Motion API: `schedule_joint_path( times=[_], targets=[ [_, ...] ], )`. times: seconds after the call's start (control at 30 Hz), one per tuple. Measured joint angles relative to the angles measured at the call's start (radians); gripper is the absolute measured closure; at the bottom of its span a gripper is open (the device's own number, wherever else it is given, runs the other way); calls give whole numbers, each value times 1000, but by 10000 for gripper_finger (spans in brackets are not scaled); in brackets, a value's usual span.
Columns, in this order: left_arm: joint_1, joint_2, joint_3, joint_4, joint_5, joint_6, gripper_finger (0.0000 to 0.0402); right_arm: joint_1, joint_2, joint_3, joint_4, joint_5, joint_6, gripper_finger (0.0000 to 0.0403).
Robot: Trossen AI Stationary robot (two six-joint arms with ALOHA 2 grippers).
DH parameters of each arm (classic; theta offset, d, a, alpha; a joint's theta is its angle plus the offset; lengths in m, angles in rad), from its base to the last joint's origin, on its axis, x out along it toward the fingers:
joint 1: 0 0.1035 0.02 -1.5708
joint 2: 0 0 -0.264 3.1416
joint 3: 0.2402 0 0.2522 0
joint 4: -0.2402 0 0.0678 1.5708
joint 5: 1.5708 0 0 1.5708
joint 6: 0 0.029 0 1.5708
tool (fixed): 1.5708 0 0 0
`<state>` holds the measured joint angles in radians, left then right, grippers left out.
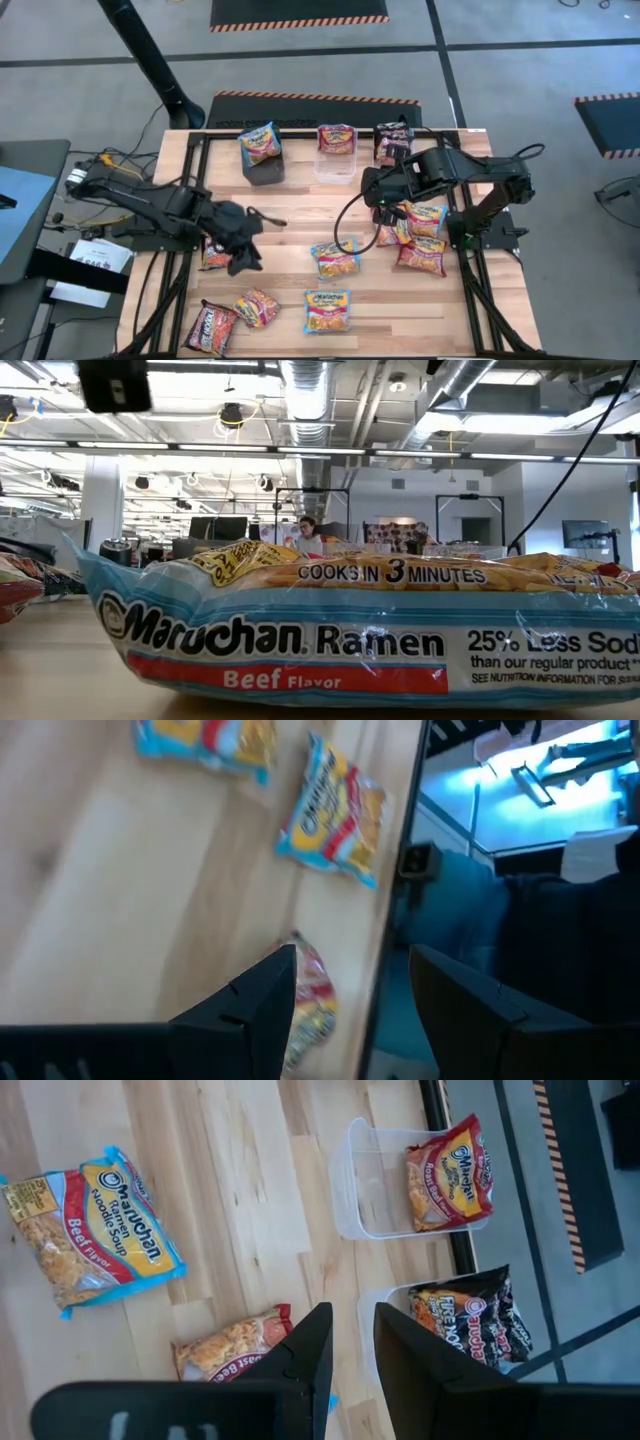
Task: Sort Maruchan noodles
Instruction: Put the red noodle pack into the left transparent bin
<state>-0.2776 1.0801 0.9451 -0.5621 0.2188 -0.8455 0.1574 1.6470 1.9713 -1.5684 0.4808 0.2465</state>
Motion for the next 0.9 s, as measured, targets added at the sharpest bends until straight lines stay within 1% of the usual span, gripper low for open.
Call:
schedule_joint_path(
  times=[0.13, 0.33, 0.5, 0.73, 0.9],
  targets=[
    [-90, 12, 0, 0, -46, -99, 220, 0, 0, 0, 1, -2, 9, 301],
    [-185, 73, 0, -28, -63, -192, 220, 0, 0, 0, 2, -6, 16, 301],
    [-220, 142, 0, -63, -53, -252, 220, 0, 0, 0, 2, -8, 18, 301],
    [-248, 249, 0, -56, -46, -241, 220, -4, 0, 0, 17, -8, 18, 301],
    [-268, 327, 0, -47, -42, -266, 220, -10, 0, 0, 33, -8, 18, 301]
  ],
)
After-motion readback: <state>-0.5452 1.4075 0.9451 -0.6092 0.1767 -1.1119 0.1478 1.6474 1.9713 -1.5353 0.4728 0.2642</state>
